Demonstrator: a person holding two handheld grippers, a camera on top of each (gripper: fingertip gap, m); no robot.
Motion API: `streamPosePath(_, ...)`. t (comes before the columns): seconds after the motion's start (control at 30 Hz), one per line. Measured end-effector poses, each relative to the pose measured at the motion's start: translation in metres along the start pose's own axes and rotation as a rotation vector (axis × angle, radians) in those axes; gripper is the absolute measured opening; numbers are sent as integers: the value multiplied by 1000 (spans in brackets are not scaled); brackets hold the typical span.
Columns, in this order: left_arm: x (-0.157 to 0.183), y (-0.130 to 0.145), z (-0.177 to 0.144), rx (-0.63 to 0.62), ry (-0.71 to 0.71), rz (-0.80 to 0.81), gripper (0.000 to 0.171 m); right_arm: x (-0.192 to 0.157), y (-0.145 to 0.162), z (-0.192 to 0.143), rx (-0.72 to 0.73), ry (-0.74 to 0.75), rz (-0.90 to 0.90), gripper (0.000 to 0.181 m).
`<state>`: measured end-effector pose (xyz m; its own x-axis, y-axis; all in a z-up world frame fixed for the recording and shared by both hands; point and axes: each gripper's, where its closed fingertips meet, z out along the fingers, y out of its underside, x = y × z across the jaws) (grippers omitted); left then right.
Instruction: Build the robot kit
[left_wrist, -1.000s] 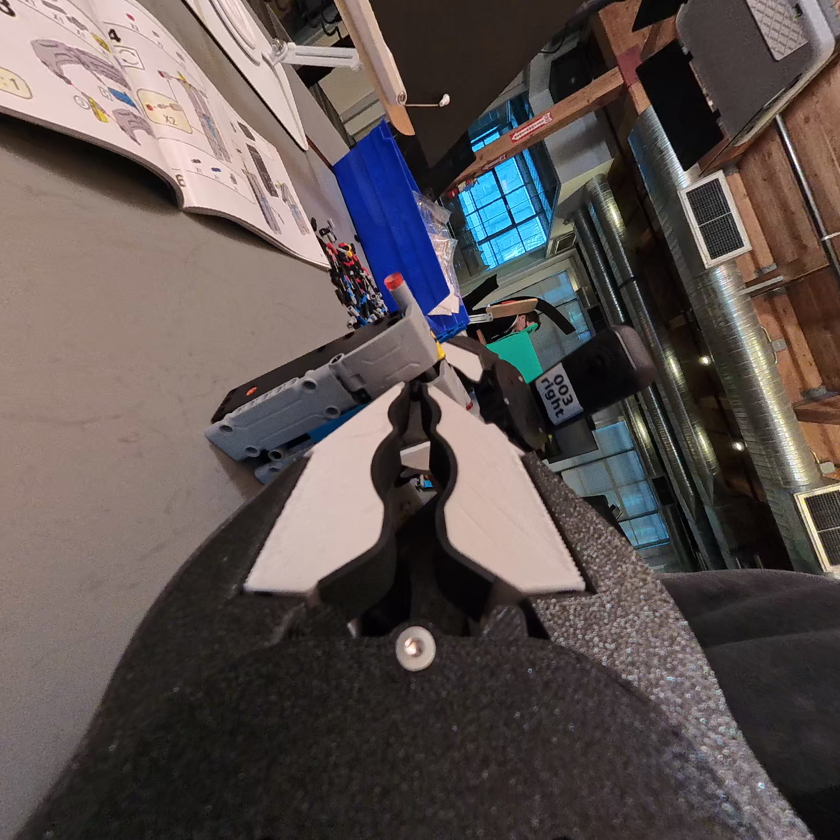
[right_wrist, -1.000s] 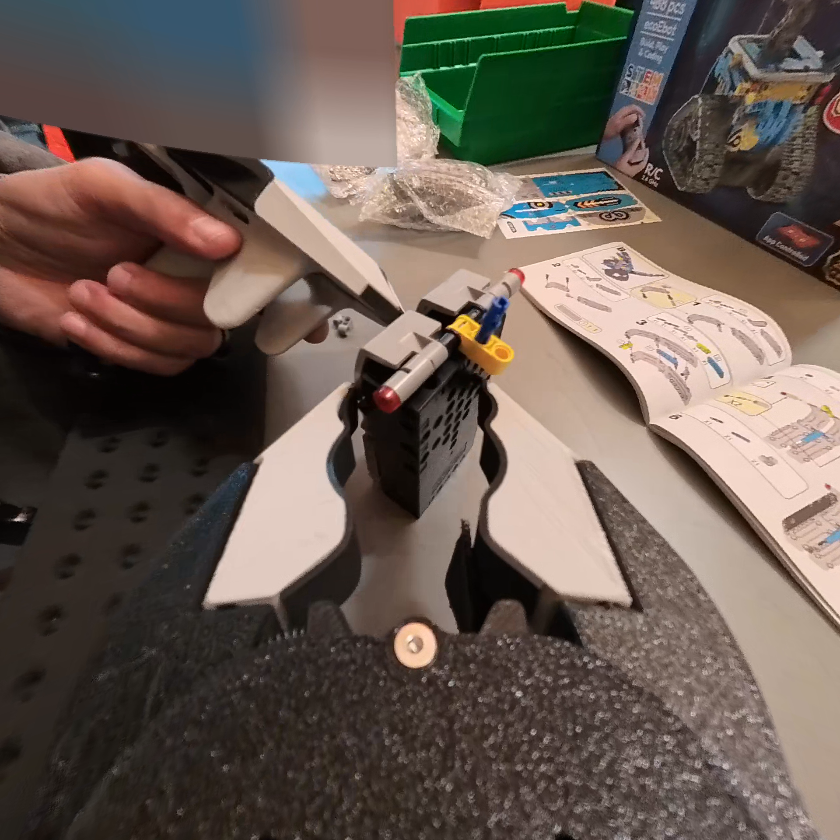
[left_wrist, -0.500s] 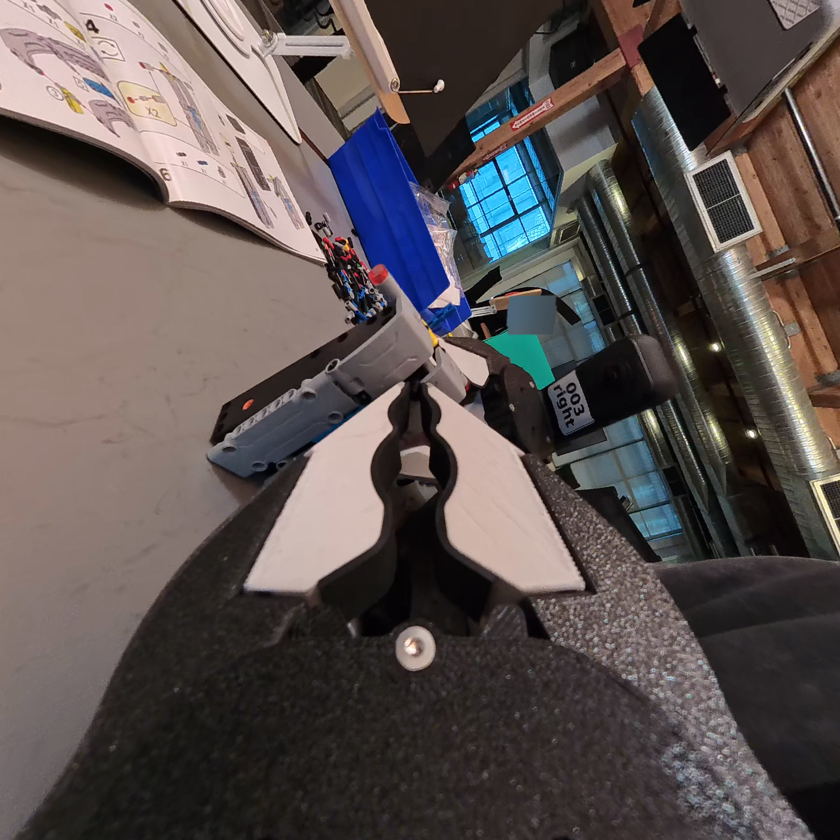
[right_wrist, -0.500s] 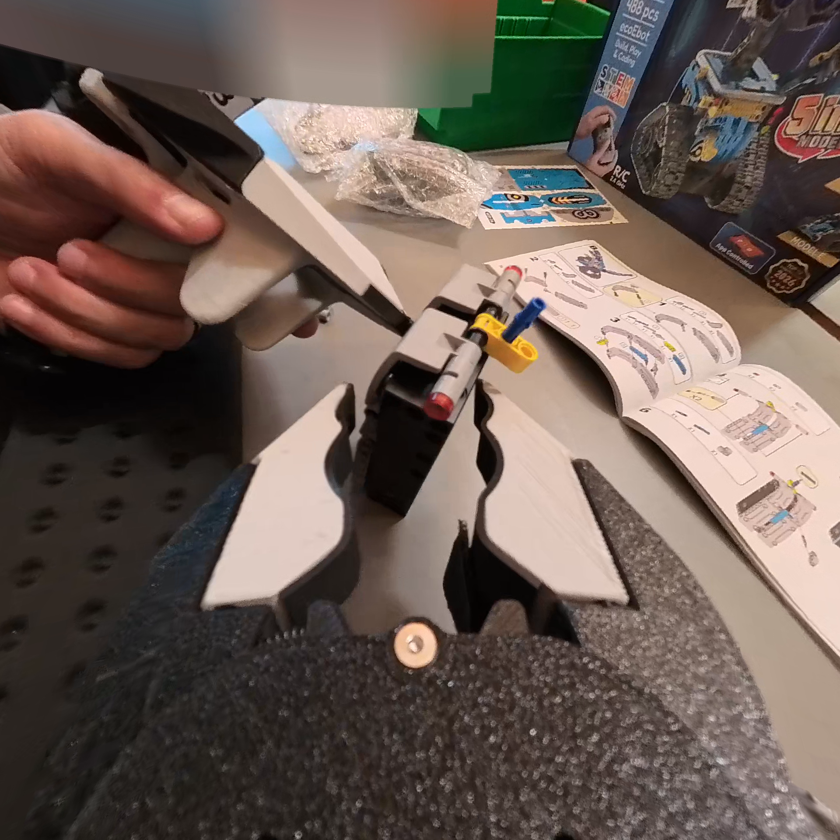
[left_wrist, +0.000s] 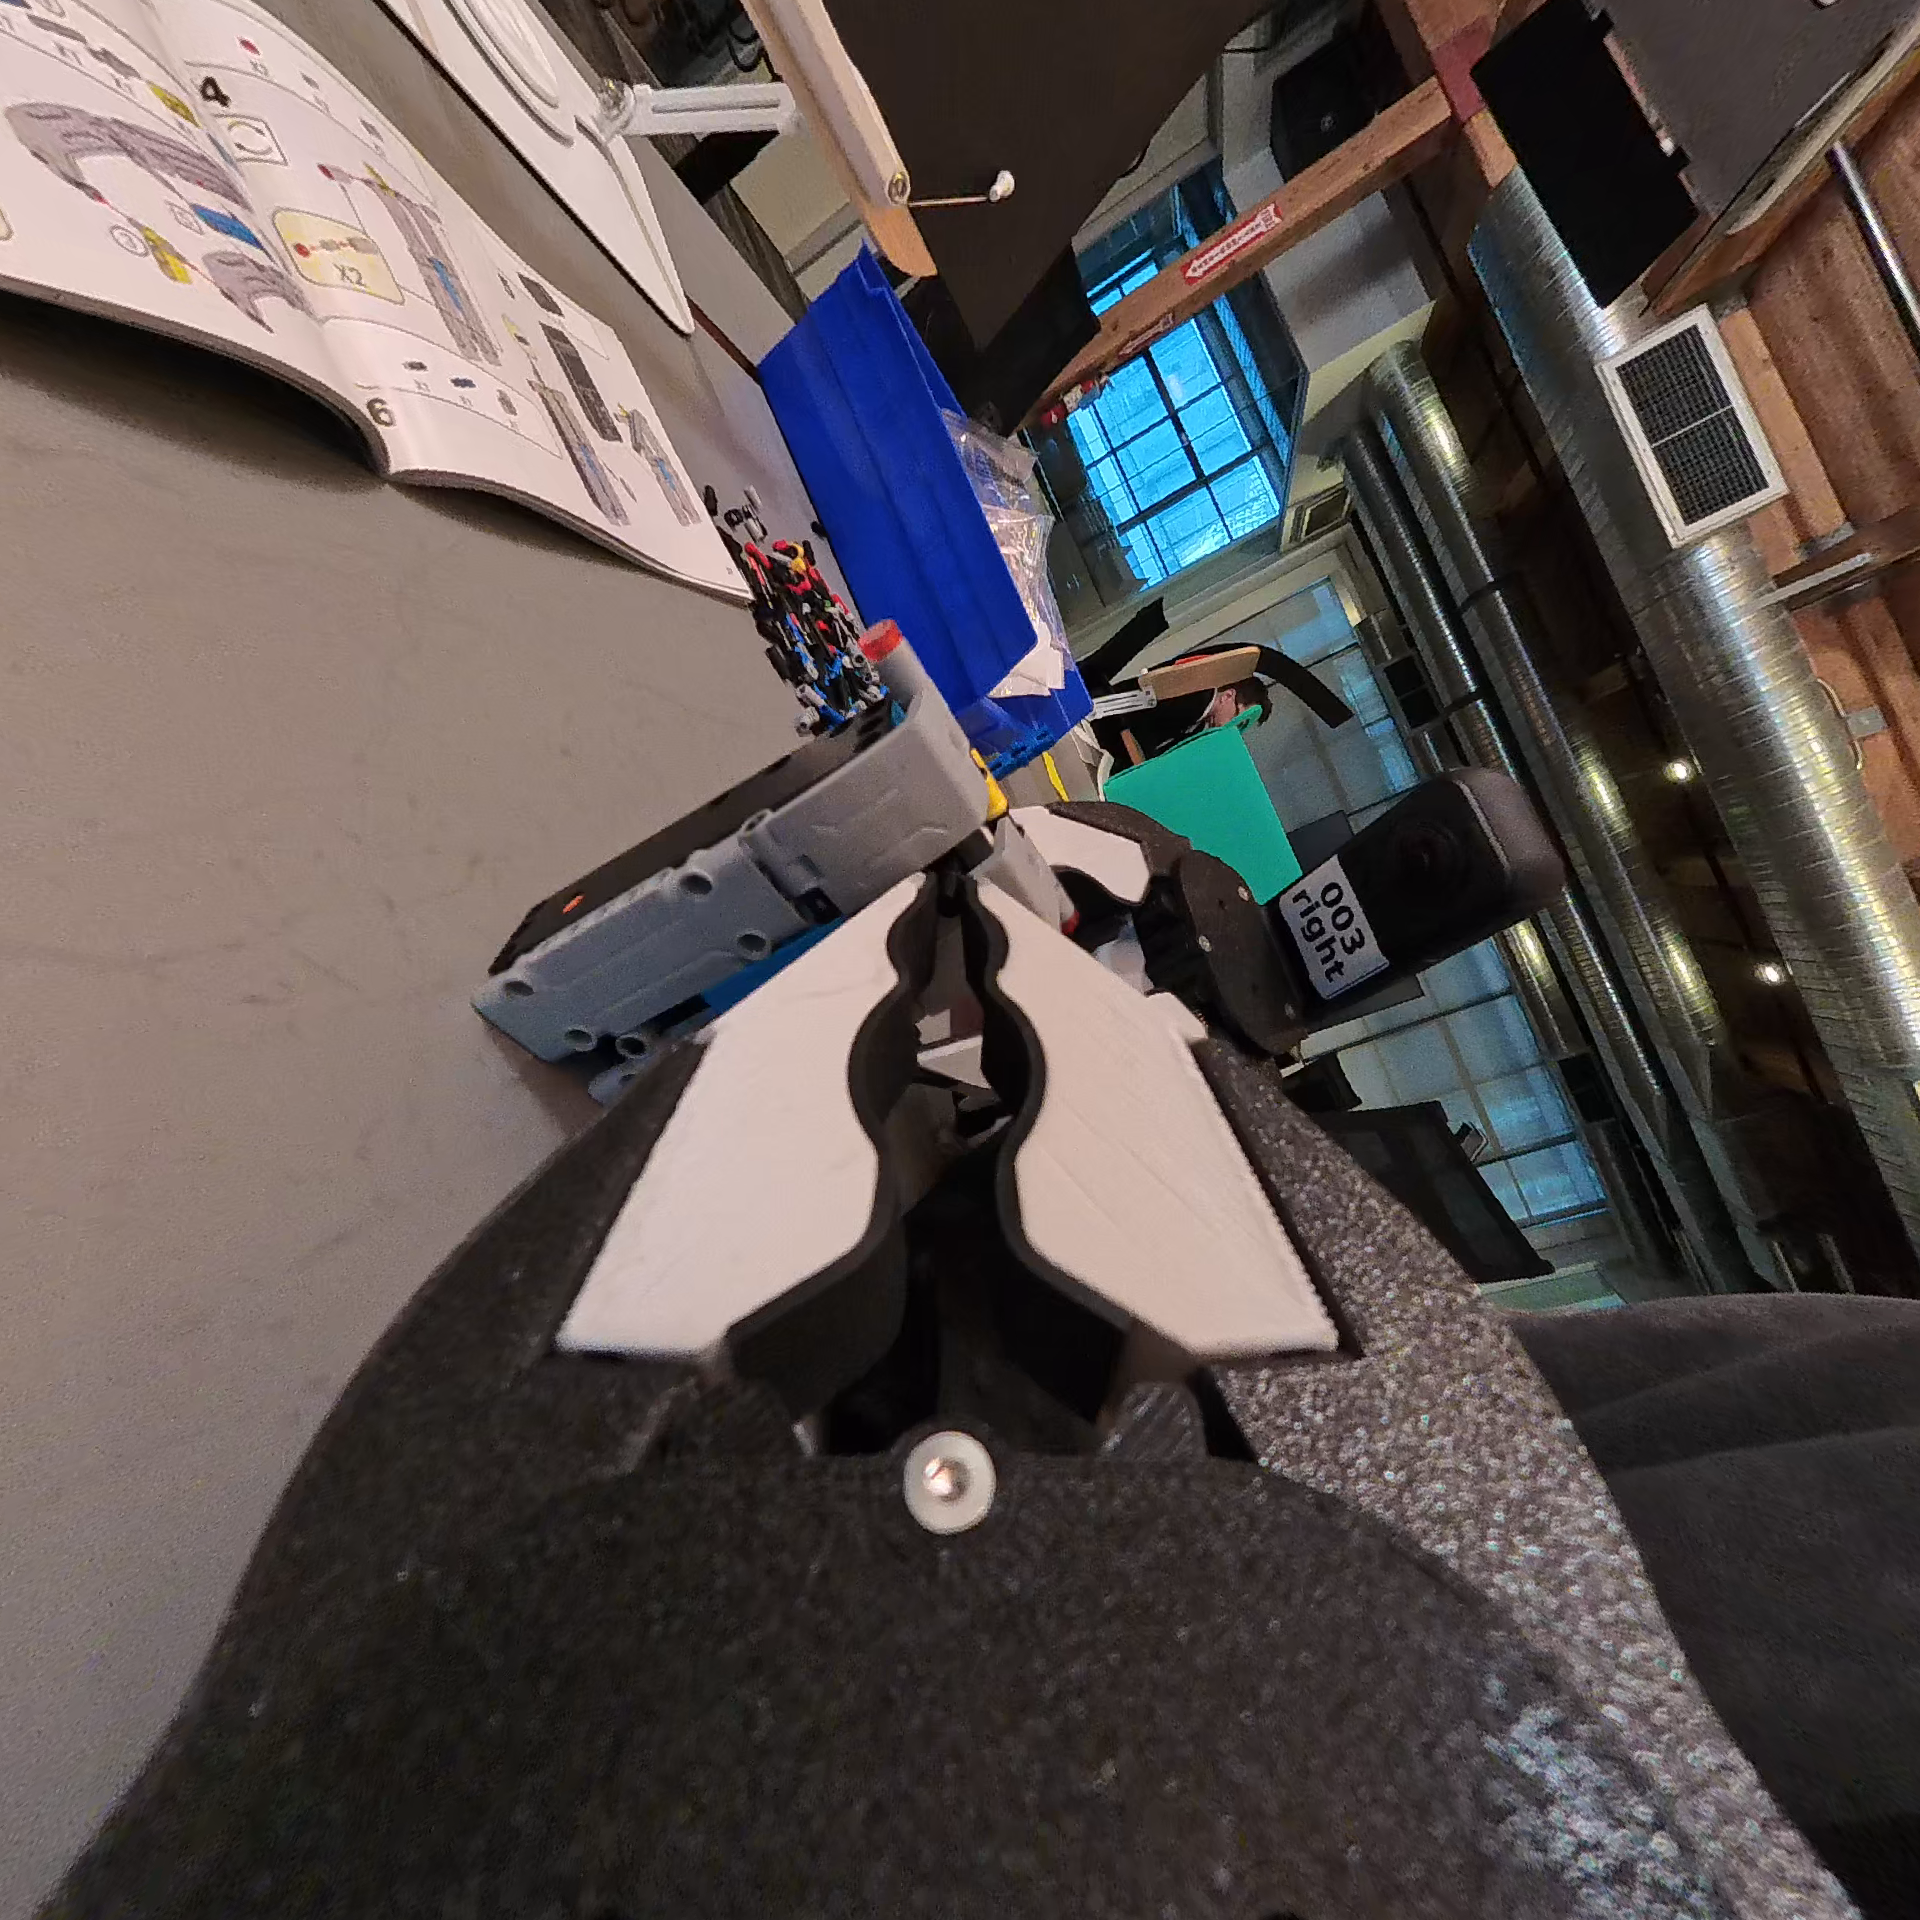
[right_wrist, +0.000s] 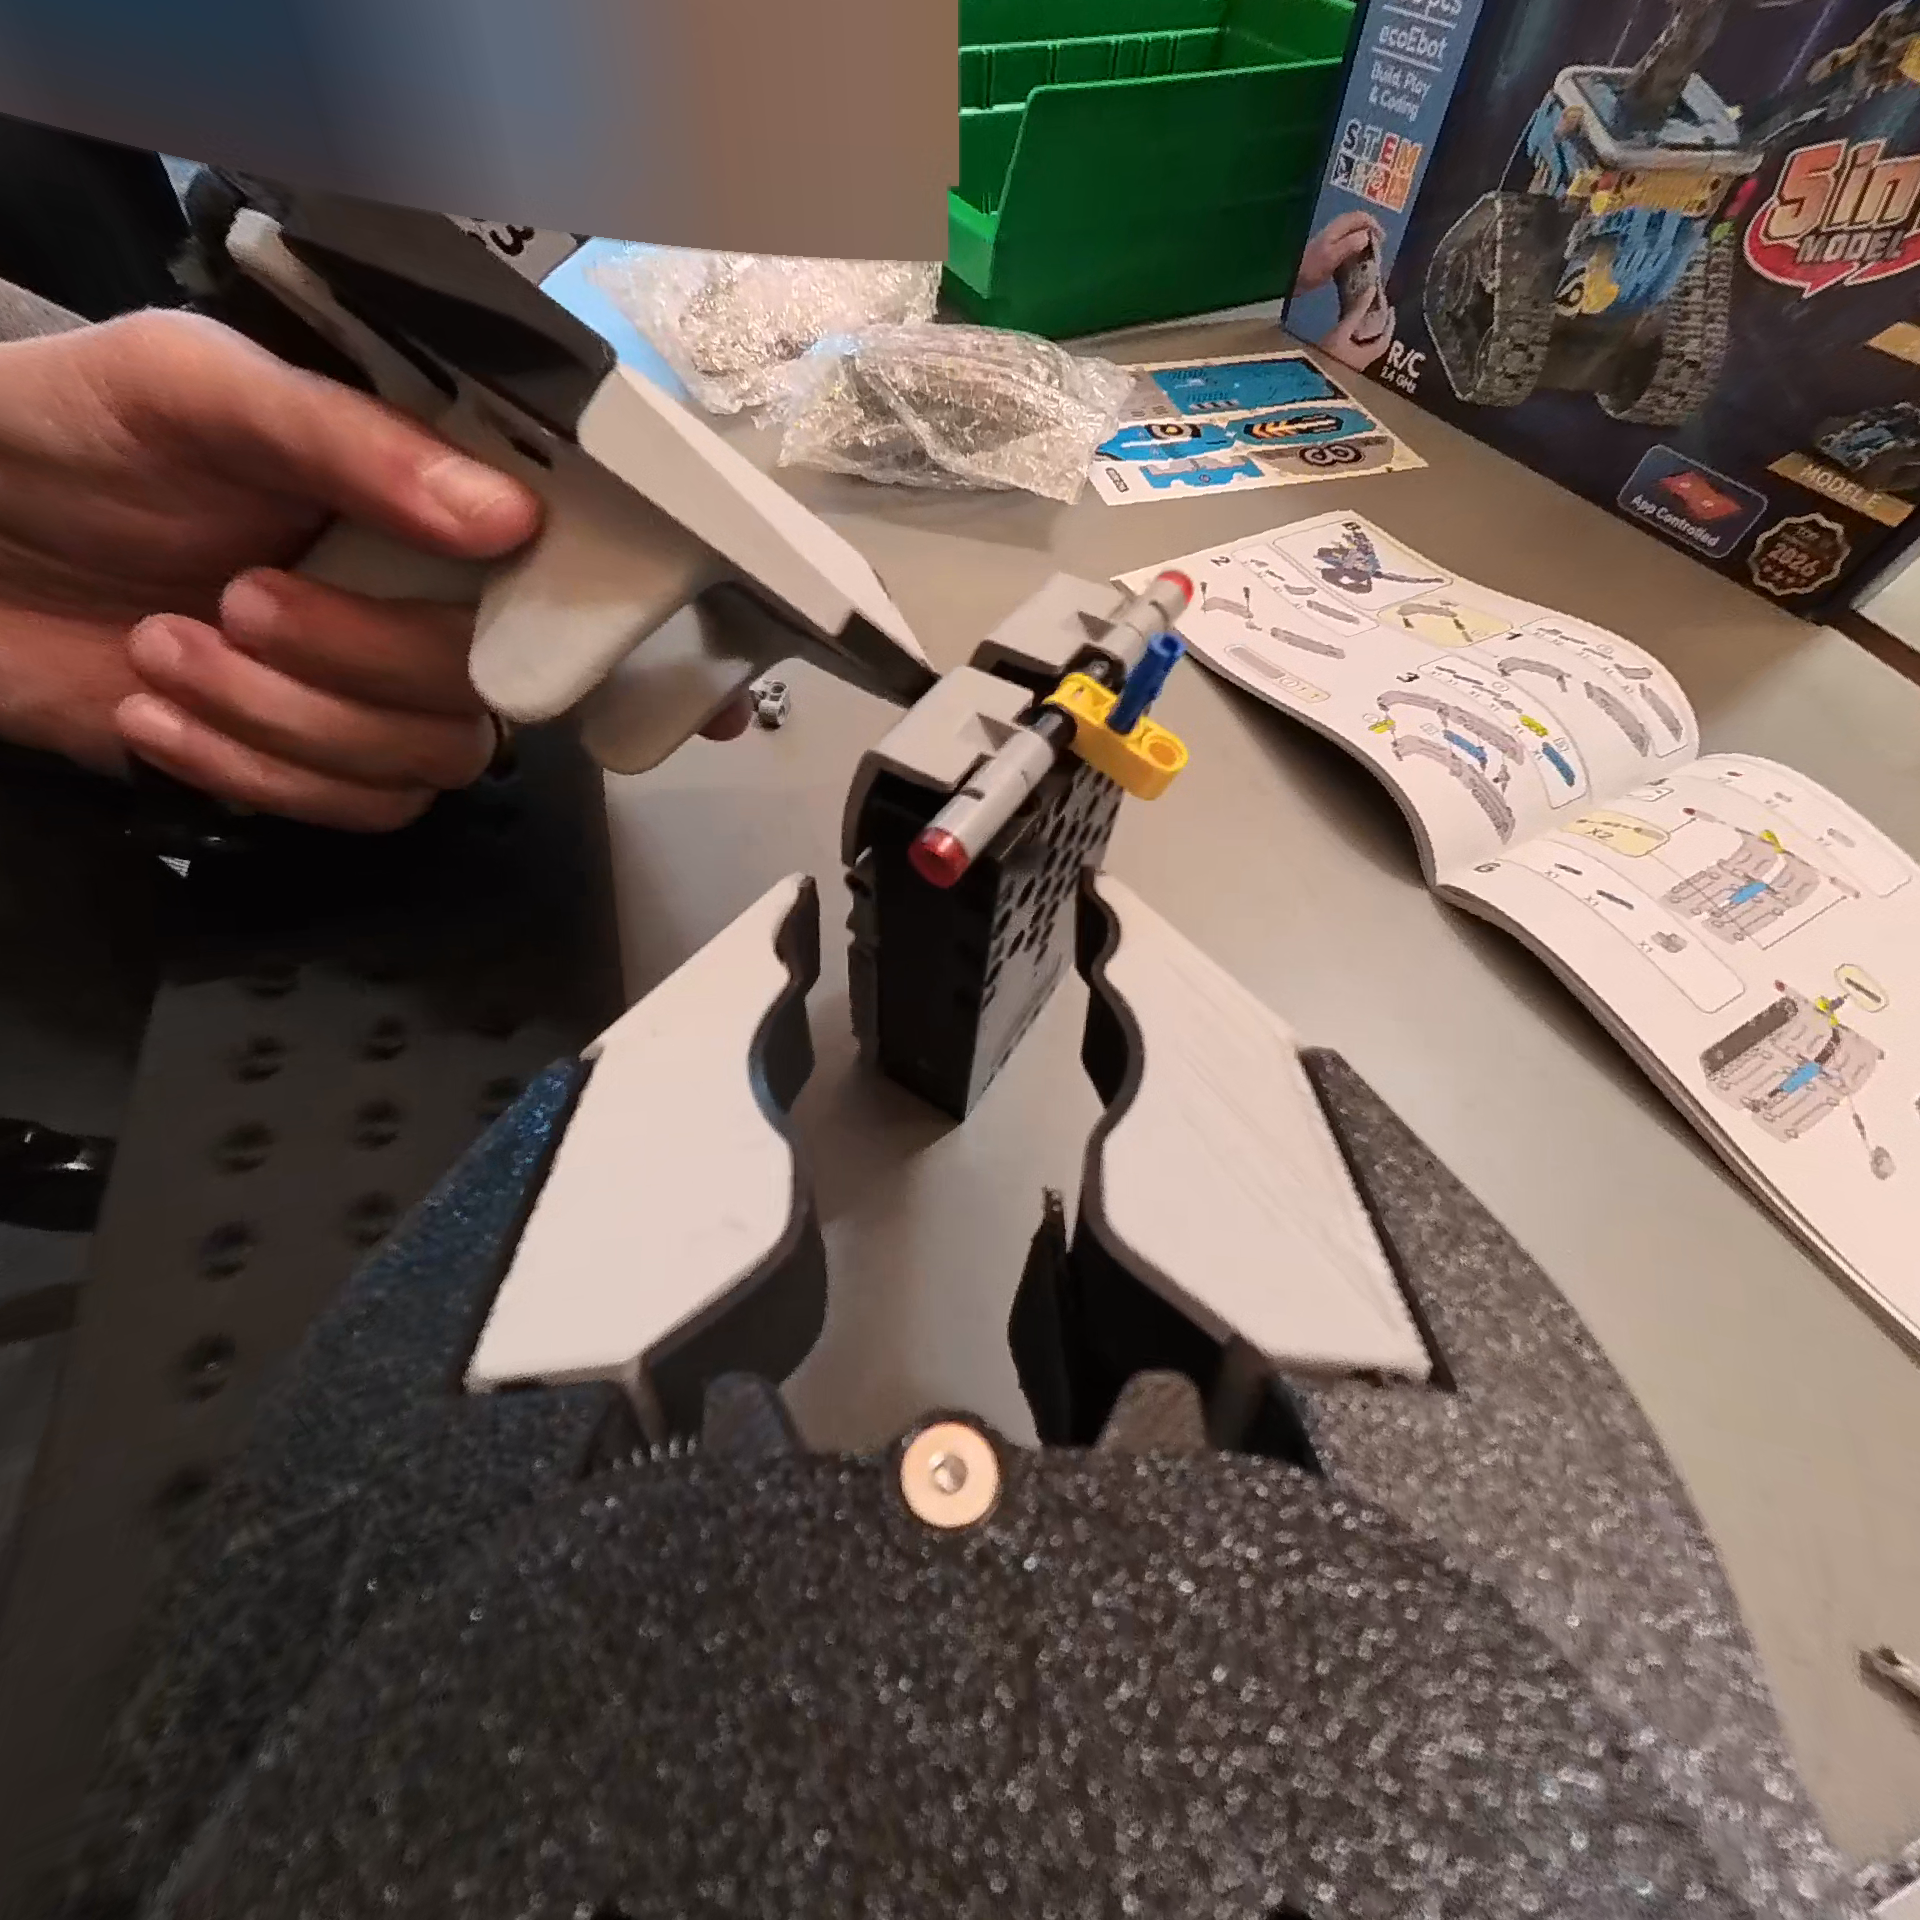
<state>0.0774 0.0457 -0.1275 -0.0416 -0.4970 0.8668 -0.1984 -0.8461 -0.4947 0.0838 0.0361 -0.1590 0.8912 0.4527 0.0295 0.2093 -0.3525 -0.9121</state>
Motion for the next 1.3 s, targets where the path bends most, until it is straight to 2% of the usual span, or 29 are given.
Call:
streamPosePath(0.23,0,2,2,-7,-7,19,2,-2,-3,2,2,11,-10,48)
streamPosePath(0.4,1,3,2,9,-49,120,3,-3,-1,4,-35,81,-76,53)
streamPosePath(0.53,0,3,1,41,-80,155,3,-7,-3,5,-44,97,-4,60)
streamPosePath(0.67,0,3,2,87,-86,110,3,4,-1,3,-65,240,-25,38)
streamPosePath(0.8,-1,1,2,133,-94,94,3,5,-1,4,-75,312,-16,38)
streamPosePath(1.03,-1,1,3,118,-58,42,3,6,-1,4,-42,265,-22,38)
streamPosePath(1.3,0,5,5,59,-15,-16,3,2,2,3,-57,222,-112,41)
